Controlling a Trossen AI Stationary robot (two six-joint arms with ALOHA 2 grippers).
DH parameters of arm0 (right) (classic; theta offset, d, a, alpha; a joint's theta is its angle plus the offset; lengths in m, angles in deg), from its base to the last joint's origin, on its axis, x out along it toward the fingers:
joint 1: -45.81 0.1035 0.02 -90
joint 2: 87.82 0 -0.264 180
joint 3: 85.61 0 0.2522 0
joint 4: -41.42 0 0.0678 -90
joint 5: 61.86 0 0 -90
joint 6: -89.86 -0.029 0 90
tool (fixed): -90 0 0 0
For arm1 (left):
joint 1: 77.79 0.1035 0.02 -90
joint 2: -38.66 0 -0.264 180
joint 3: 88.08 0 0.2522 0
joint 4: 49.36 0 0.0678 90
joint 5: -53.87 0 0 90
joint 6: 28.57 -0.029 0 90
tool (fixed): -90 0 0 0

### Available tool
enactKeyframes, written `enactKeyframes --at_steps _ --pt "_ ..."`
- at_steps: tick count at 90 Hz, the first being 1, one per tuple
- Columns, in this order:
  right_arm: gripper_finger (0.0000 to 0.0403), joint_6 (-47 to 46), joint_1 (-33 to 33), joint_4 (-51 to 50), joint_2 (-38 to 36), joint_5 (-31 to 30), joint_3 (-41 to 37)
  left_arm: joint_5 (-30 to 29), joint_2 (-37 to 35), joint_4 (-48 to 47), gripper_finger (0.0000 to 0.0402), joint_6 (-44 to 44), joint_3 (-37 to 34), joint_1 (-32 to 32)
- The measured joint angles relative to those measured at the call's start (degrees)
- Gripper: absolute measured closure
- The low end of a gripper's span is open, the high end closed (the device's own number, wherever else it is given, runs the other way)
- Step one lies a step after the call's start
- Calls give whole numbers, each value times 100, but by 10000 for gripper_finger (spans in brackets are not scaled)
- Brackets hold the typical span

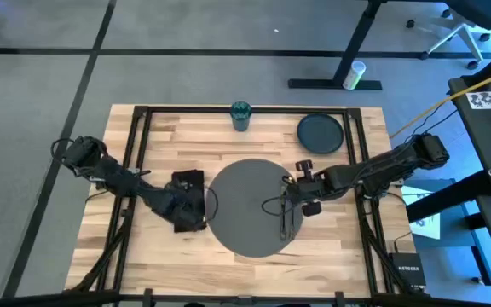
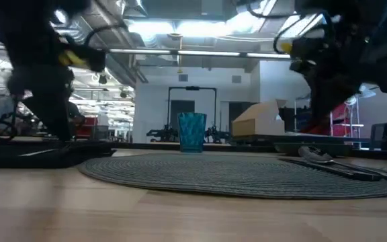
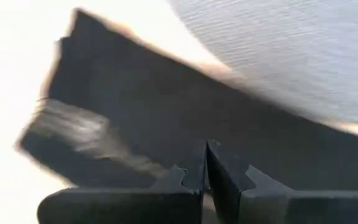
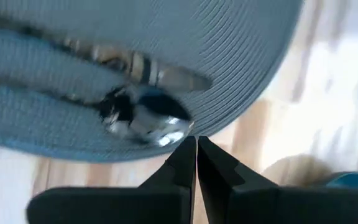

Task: Set table place
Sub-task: Adjust the black table napkin

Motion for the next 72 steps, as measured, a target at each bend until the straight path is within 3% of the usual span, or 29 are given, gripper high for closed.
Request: enactKeyframes --at_steps 32,72 --pt "403 509 -672 -124 0 -98 252 97 -2 1164 402 -1661 -335 1230" --pt "403 782 -1270 -111 0 -11 252 348 17 1664 402 -2726 -337 1747"
